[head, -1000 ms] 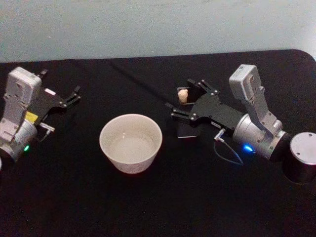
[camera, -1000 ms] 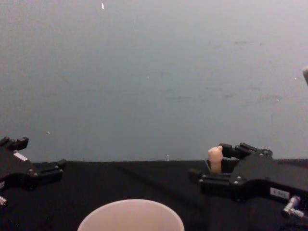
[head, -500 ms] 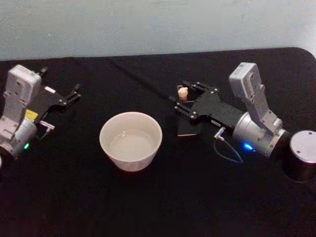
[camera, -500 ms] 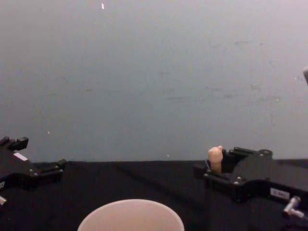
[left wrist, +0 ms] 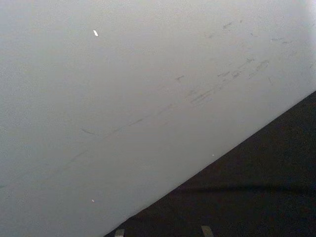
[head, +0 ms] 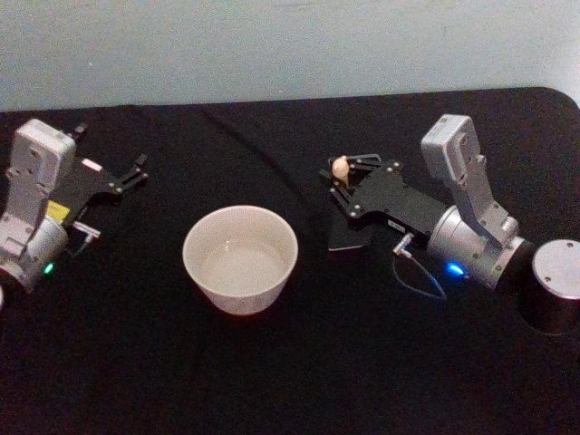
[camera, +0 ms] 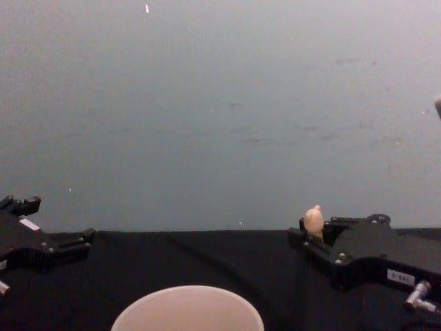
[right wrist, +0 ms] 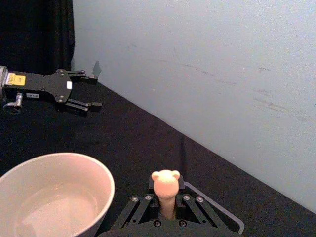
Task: Pick up the stirring spoon with one hand, stir inside the cup, then place it back in its original position.
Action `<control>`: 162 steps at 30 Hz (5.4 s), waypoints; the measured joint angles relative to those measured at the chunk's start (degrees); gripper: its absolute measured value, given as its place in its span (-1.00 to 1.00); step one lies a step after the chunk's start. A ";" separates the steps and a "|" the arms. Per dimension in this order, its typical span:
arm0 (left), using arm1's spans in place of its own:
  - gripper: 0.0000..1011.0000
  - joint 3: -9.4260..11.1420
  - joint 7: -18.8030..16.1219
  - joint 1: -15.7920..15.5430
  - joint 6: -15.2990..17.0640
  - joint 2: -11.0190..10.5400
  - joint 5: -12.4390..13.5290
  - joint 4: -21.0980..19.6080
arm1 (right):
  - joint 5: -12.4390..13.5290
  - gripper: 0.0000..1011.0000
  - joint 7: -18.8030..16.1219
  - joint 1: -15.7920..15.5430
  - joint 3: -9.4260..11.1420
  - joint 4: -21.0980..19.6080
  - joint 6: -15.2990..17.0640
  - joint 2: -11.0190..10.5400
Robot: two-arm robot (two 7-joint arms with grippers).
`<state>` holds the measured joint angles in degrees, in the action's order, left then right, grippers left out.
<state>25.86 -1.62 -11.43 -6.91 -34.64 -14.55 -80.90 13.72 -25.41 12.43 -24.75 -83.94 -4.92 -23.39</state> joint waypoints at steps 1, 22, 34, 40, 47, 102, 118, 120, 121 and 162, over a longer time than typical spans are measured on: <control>0.98 0.00 0.00 0.00 0.00 0.00 0.00 0.00 | 0.00 -0.65 0.00 0.00 0.00 0.00 0.00 0.00; 0.98 0.00 0.00 0.00 0.00 0.00 0.00 0.00 | 0.77 -0.65 -1.10 -0.45 1.25 -1.17 -0.04 0.25; 0.98 0.00 0.00 0.00 0.00 0.00 0.00 0.00 | 1.43 -0.66 -1.04 -0.87 2.35 -2.61 0.22 0.10; 0.98 0.00 0.00 0.00 0.00 0.00 0.00 0.00 | 3.77 -0.65 -1.08 -1.32 3.83 -4.61 1.25 -0.16; 0.98 0.00 0.00 0.00 0.00 0.00 0.00 0.00 | 6.46 -0.65 -1.28 -1.63 5.29 -6.82 2.04 -0.76; 0.98 0.00 0.00 0.00 0.00 0.00 0.00 0.00 | 12.27 -0.65 -3.56 1.50 -0.94 -9.81 1.53 1.29; 0.98 0.00 0.00 0.00 0.00 0.00 0.00 0.00 | 11.51 -0.65 -5.81 2.18 -5.19 -6.14 -0.16 2.72; 0.98 0.00 0.00 0.00 0.00 0.00 0.00 0.00 | 11.46 -0.65 -5.90 2.18 -5.50 -5.54 -0.44 2.98; 0.98 0.00 0.00 0.00 0.00 0.00 0.00 0.00 | 11.44 -0.65 -5.92 2.18 -5.60 -5.33 -0.54 3.08; 0.98 0.00 0.00 0.00 0.00 0.00 0.00 0.00 | 8.18 -0.65 -6.16 0.79 -7.07 -0.62 -2.39 3.92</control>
<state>25.86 -1.62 -11.43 -6.91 -34.64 -14.55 -80.90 21.90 -31.57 13.23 -31.82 -84.55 -7.31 -19.47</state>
